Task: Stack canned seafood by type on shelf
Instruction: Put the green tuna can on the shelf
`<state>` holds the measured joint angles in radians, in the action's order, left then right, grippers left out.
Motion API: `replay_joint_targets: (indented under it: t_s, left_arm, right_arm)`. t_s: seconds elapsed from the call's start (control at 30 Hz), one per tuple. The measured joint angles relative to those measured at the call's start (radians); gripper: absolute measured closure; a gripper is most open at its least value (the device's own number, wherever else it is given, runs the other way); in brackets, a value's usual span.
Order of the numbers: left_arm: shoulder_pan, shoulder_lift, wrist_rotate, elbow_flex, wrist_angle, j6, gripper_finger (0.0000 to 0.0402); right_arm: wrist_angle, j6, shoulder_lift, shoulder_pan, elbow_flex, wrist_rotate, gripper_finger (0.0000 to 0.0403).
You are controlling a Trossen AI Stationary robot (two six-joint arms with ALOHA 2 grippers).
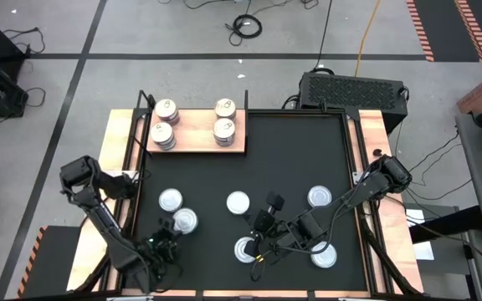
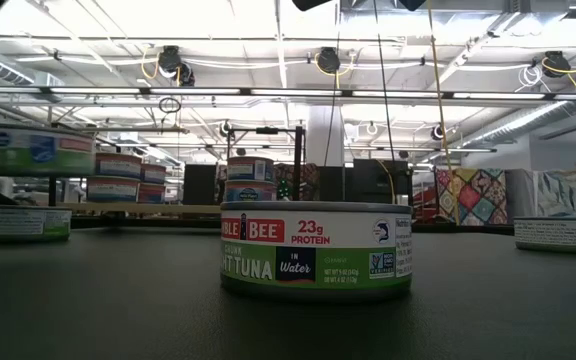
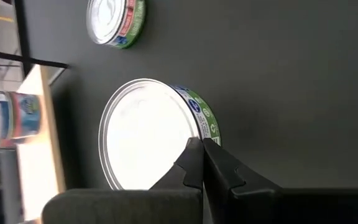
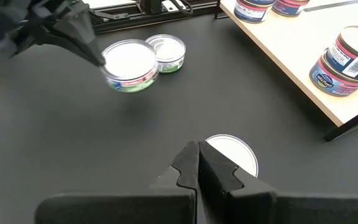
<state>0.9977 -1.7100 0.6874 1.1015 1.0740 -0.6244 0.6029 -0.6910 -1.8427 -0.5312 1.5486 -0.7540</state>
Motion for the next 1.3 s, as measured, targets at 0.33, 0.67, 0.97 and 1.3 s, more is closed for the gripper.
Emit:
replay_joint_targets:
  t_s: [0.33, 0.67, 0.97, 1.3]
  left_arm:
    - [-0.142, 0.082, 0.037, 0.0, 0.026, 0.176, 0.0401]
    - [-0.328, 0.414, 0.084, -0.092, 0.035, 0.286, 0.0402]
    - [-0.605, 0.56, 0.044, -0.174, -0.078, 0.567, 0.0402]
    - [-0.976, 0.562, -0.138, -0.175, -0.269, 0.889, 0.0402]
  right_arm:
    - [0.0, 0.016, 0.0, 0.0, 0.0, 0.0, 0.0403]
    - [0.0, 0.052, 0.0, 0.0, 0.0, 0.002, 0.0403]
    - [-0.001, 0.075, 0.0, 0.015, 0.0, 0.002, 0.0403]
    - [0.002, 0.113, 0.0, 0.021, 0.0, 0.003, 0.0403]
